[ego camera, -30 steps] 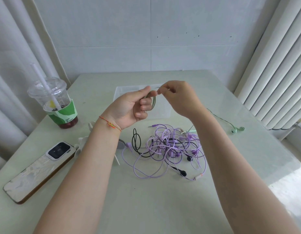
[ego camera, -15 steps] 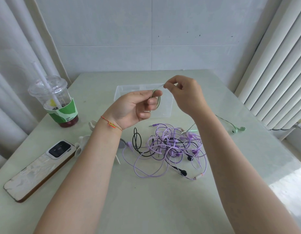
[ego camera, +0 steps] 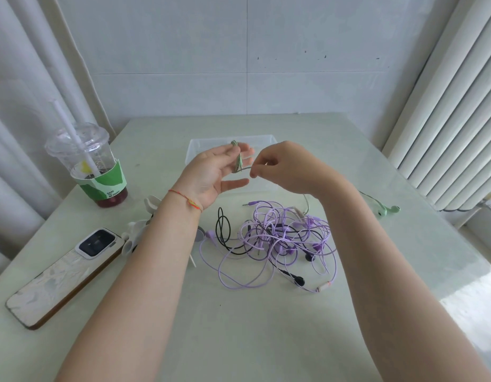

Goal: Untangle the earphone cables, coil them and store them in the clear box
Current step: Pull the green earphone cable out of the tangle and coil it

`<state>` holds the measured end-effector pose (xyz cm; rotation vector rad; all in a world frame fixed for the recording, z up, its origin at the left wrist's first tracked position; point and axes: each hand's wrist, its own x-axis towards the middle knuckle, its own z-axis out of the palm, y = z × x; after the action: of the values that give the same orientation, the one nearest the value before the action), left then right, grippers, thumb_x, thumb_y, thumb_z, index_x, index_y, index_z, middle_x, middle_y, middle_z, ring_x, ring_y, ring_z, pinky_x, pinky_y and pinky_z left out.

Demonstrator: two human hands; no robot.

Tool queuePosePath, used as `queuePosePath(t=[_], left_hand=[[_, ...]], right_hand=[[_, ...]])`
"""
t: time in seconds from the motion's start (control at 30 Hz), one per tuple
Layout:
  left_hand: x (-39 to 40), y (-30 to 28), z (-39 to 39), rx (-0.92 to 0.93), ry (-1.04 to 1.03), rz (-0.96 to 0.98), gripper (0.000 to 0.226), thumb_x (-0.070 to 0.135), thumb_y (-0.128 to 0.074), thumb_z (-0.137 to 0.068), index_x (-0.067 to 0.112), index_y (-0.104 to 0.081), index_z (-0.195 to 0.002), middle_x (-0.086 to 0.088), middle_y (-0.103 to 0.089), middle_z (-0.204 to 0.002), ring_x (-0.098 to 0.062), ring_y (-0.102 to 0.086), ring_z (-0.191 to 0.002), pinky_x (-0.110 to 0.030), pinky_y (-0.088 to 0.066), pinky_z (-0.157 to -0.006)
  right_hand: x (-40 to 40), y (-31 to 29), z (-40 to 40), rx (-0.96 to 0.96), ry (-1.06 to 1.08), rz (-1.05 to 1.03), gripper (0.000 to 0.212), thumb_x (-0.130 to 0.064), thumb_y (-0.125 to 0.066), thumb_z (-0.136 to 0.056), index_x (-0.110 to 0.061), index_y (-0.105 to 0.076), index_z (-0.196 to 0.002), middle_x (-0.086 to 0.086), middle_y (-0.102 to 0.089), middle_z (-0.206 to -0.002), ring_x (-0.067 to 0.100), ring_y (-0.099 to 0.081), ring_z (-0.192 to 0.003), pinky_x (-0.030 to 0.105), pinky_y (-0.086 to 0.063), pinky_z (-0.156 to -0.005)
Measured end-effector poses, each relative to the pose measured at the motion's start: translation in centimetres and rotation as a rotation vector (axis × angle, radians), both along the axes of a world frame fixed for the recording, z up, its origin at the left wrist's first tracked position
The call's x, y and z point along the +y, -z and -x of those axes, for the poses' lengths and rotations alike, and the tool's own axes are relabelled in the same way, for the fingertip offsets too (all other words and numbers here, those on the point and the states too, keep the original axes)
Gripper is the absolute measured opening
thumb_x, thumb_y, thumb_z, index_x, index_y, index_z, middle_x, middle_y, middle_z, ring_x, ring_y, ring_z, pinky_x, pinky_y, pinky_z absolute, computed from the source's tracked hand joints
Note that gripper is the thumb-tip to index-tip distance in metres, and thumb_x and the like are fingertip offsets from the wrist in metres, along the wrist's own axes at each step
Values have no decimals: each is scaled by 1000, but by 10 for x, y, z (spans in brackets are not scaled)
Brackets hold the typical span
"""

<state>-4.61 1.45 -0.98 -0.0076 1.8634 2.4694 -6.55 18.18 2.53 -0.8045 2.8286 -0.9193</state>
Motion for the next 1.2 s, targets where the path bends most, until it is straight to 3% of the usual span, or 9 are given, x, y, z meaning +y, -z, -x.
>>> queuePosePath(t=[0.2, 0.33, 0.5, 0.63, 0.73, 0.8, 0.93, 1.07, 1.2], left_hand=[[6, 1, -4, -71, 104, 225, 17, 19, -50, -99, 14, -66, -97, -7, -71, -107, -16, -65, -105, -28, -57, -58], [11, -5, -10, -92, 206, 244, 19, 22, -47, -100, 14, -64, -100, -8, -73, -100, -15, -69, -96, -23, -54, -54], [10, -9, -14, -88, 367, 122, 26, 24, -40, -102, 15, -64, -105, -8, -73, -102, -20, -67, -106, -20, -52, -53], [12, -12, -15, -68, 406, -126, 28, 24, -44, -95, 15, -70, -98, -2, -74, -97, -21, -68, -105, -16, -49, -45], [12, -12, -13, -27, 409, -361, 29, 22, -47, -92, 16, -75, -98, -4, -72, -110, -20, -66, -110, -16, -54, -50], [9, -12, -11, -18, 372, -472, 27, 20, -48, -93, 14, -71, -106, -4, -68, -121, -21, -63, -115, -18, -56, -55], [4, -9, -5, -8, 223, -435, 26, 18, -46, -98, 15, -62, -118, -5, -63, -129, -21, -60, -120, -20, -58, -65], [6, -5, -3, 3, 121, -308, 23, 17, -44, -101, 16, -62, -117, -3, -63, -129, -18, -62, -117, -24, -59, -68], [10, -3, -2, 28, 120, -324, 22, 17, -43, -102, 17, -62, -113, -3, -61, -132, -17, -60, -121, -26, -58, -67]], right_hand=[[9, -6, 6, 118, 105, 145, 11, -25, -63, -89, -19, -71, -84, -8, -46, -59, 6, -39, -48, 19, -28, -47], [12, -1, 13, 166, 180, 276, 11, -26, -66, -87, -18, -70, -81, -8, -42, -53, 2, -39, -41, 15, -26, -43], [11, 4, 16, 156, 192, 374, 9, -26, -67, -87, -20, -68, -81, -7, -42, -53, 2, -38, -41, 13, -27, -43], [10, 9, 17, 67, 159, 343, 12, -22, -62, -90, -20, -67, -79, -4, -44, -55, 9, -40, -51, 23, -32, -50], [9, 11, 15, -5, 104, 292, 32, -8, -52, -88, -26, -57, -63, -4, -48, -53, 9, -40, -48, 24, -33, -51], [7, 11, 12, -23, 68, 189, 32, -17, -54, -92, -28, -59, -62, -4, -53, -56, 8, -44, -48, 25, -37, -53], [6, 9, 9, -85, -18, 69, 20, -25, -56, -94, -23, -74, -85, -5, -55, -59, 7, -43, -47, 22, -37, -50], [4, 5, 6, -80, -28, -30, 18, -27, -58, -93, -21, -75, -88, -6, -54, -57, 1, -40, -34, 11, -30, -38], [5, 2, 1, -135, -72, -102, 19, -26, -56, -93, -22, -75, -91, -6, -54, -57, 3, -41, -39, 16, -36, -46]])
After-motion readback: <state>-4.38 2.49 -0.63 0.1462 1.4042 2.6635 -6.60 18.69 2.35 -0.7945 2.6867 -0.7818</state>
